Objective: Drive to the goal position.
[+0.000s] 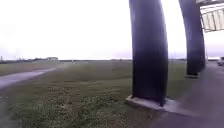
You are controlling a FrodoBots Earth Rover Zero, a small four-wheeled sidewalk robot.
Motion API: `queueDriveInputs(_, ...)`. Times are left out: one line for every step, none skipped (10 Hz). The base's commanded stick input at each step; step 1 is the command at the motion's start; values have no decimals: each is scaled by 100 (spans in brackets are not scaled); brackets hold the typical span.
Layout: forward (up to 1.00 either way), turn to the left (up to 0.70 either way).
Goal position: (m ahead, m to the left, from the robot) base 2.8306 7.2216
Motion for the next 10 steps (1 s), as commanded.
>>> queueDriveInputs(4,0)
queueDriveInputs(0,0)
queueDriveInputs(0,0)
queueDriveInputs(4,0)
queueDriveInputs(2,0)
queueDriveInputs(4,0)
queueDriveInputs(4,0)
queueDriveInputs(4,0)
queueDriveInputs(2,0)
queueDriveInputs(4,0)
